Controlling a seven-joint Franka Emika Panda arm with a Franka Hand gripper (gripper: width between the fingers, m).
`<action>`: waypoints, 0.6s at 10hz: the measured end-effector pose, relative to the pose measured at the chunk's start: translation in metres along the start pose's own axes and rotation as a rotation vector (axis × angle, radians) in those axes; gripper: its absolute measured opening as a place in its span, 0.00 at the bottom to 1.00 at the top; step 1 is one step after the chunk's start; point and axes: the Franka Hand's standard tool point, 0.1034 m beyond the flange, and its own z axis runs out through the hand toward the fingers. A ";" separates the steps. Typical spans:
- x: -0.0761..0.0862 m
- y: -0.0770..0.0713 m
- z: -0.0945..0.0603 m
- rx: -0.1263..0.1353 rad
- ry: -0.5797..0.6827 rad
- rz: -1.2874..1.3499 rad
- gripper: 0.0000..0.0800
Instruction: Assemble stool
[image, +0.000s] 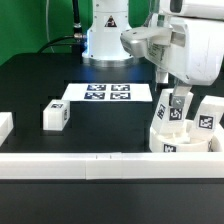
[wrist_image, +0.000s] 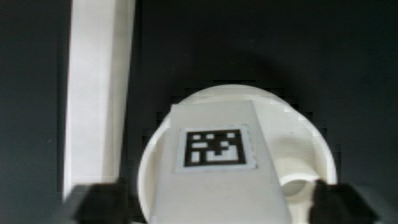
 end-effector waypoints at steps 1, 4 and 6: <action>0.000 0.000 0.000 0.000 0.000 0.001 0.49; -0.001 0.000 0.000 0.001 0.000 0.046 0.42; -0.002 0.000 0.000 0.001 0.001 0.079 0.42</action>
Offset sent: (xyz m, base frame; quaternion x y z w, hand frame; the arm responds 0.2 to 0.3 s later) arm 0.0000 0.0000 0.0000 0.0000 0.0000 0.0650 0.9979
